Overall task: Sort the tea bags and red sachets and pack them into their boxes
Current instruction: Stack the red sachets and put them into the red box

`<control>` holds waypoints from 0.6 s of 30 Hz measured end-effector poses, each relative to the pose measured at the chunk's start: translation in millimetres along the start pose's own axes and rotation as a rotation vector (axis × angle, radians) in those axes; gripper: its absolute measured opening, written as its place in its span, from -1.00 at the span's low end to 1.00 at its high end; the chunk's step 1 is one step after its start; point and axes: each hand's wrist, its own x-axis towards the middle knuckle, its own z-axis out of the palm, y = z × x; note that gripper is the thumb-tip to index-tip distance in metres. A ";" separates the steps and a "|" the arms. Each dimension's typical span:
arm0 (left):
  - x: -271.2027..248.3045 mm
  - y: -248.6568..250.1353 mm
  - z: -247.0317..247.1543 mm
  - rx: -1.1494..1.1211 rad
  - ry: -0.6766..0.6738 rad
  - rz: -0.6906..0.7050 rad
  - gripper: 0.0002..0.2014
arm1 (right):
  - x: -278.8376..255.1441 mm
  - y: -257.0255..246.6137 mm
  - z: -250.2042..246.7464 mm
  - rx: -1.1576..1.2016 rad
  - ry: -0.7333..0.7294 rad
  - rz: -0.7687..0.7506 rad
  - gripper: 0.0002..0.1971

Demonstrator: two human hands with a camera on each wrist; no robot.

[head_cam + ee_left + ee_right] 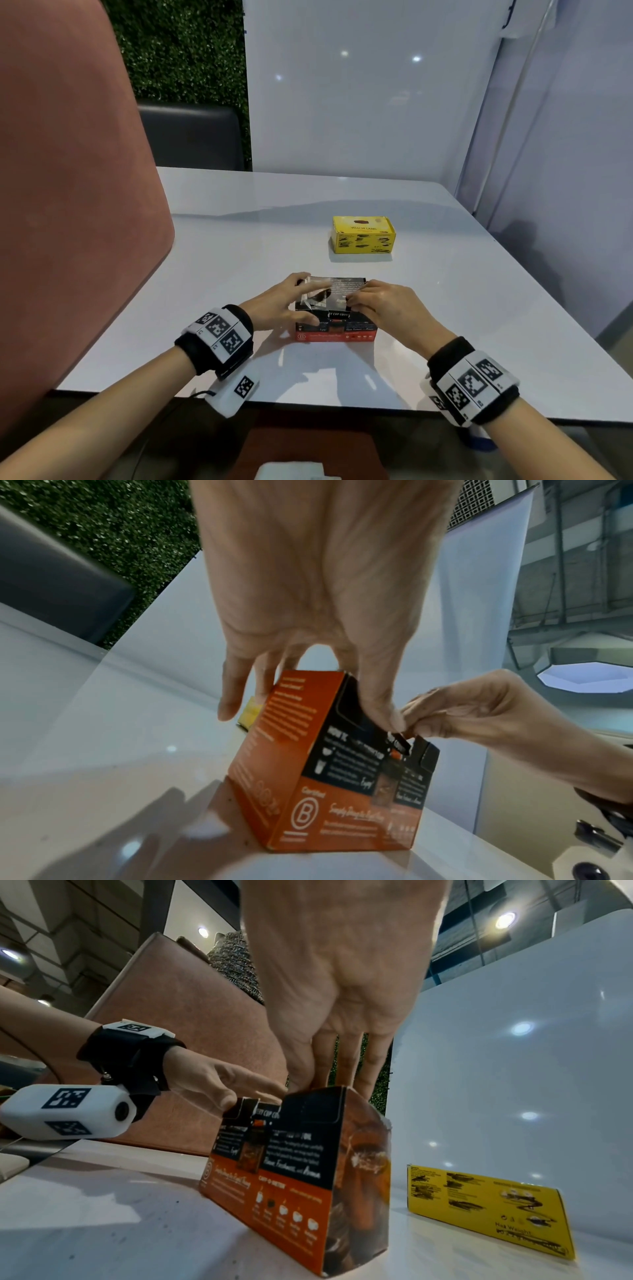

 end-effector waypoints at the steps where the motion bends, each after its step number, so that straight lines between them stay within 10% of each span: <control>1: 0.8 0.7 0.2 0.025 0.007 0.008 -0.39 | -0.2 -0.9 -2.7 0.008 -0.018 0.009 -0.68; 5: 2.2 0.8 -0.5 0.094 0.040 0.007 -0.46 | -0.3 3.1 -9.4 0.111 -0.075 0.067 -0.71; 11: 12.9 -2.3 -8.8 0.104 0.060 -0.031 -0.46 | 32.9 70.8 -19.8 0.402 0.208 0.280 -0.71; 18: 46.5 -12.5 -22.7 0.121 0.081 -0.131 -0.44 | 107.5 152.8 -10.3 0.132 -0.144 0.483 -0.40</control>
